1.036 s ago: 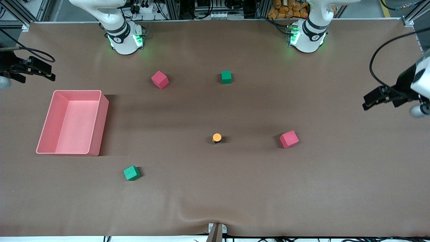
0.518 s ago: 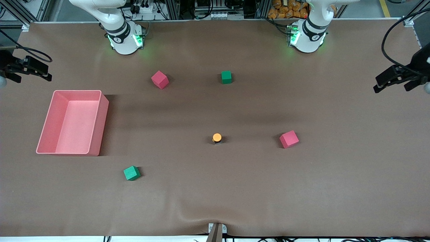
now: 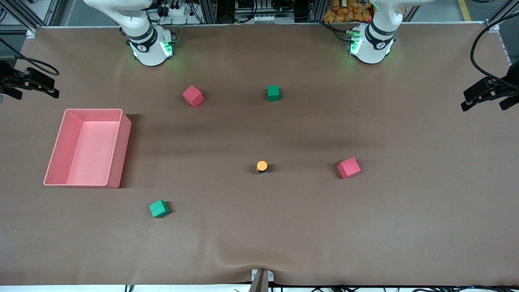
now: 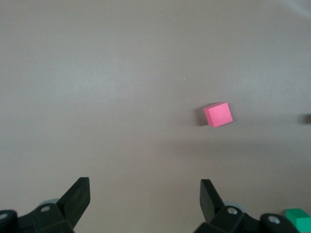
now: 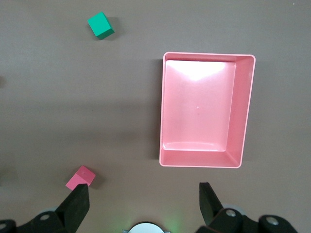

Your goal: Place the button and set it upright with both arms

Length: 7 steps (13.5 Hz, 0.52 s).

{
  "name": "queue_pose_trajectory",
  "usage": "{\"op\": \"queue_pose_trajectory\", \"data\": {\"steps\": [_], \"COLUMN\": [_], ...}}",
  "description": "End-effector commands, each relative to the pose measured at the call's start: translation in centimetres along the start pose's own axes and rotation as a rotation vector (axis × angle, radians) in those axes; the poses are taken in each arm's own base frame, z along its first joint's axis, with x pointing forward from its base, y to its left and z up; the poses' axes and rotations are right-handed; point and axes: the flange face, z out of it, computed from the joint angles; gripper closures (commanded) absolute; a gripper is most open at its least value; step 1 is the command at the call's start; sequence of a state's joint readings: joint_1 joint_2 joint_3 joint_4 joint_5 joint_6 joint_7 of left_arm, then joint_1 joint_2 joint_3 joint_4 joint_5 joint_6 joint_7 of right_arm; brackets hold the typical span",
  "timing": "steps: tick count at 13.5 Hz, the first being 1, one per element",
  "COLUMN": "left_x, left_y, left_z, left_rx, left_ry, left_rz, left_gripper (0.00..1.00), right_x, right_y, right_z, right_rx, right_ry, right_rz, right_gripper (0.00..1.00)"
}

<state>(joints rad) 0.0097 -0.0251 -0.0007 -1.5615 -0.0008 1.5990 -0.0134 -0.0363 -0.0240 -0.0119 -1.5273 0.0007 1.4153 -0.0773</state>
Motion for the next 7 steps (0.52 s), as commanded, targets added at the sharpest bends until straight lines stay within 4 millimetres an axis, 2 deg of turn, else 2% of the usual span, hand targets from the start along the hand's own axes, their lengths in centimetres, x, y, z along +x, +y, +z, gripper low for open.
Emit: {"op": "queue_pose_trajectory", "data": {"steps": [1,7], "left_x": [-0.46,-0.21], "left_y": [-0.05,0.34], "left_z": [-0.01,-0.16], "left_rx": [0.012,0.014], "left_ry": [-0.009,-0.004], "left_rz": [0.018,0.021], "left_gripper": [0.0,0.0], "right_x": [-0.25,-0.28], "right_y": [0.27,0.27], "right_z": [-0.58,-0.55], "right_rx": [-0.001,-0.001], "right_ry": [0.011,0.008], "right_rz": [0.003,0.009], "right_gripper": [0.0,0.0]}}
